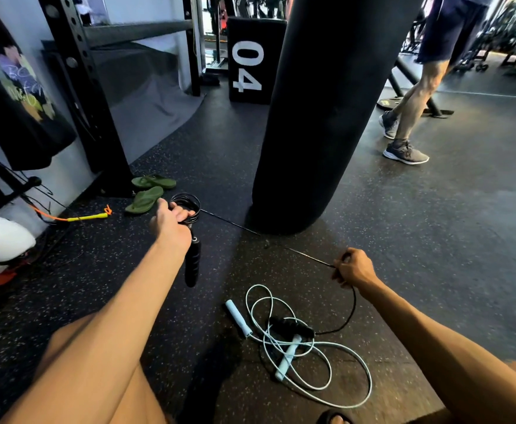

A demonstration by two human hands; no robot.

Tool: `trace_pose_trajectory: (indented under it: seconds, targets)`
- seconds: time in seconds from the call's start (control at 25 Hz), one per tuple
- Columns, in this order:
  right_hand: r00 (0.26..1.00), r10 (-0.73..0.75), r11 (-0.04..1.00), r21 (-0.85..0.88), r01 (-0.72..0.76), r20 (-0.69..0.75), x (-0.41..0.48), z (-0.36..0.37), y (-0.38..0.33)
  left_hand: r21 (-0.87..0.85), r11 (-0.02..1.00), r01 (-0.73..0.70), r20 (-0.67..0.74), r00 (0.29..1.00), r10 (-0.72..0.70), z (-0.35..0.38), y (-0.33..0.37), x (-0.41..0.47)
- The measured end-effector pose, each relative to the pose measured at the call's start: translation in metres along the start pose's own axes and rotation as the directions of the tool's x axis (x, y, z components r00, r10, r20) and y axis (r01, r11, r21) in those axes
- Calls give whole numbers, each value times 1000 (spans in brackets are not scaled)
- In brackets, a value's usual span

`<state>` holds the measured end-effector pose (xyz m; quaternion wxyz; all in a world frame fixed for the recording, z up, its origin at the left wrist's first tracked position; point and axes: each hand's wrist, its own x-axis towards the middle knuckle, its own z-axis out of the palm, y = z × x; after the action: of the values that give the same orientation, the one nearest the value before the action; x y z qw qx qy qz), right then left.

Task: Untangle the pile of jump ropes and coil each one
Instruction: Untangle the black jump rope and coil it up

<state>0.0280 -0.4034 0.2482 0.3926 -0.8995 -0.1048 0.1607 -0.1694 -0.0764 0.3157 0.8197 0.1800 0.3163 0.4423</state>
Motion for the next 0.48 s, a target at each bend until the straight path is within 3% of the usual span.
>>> trace_pose_trajectory:
  seconds: [0.16, 0.36, 0.48]
  targets:
    - [995, 40, 999, 24, -38, -88, 12, -14, 9, 61, 996, -72, 3, 997, 72, 4, 10, -5]
    - [994, 92, 994, 51, -95, 60, 8, -8, 10, 172, 979, 113, 281, 947, -158, 13, 3, -18]
    - [989, -18, 942, -329, 67, 150, 4, 6, -2, 363, 927, 95, 440, 860, -260, 27, -5, -41]
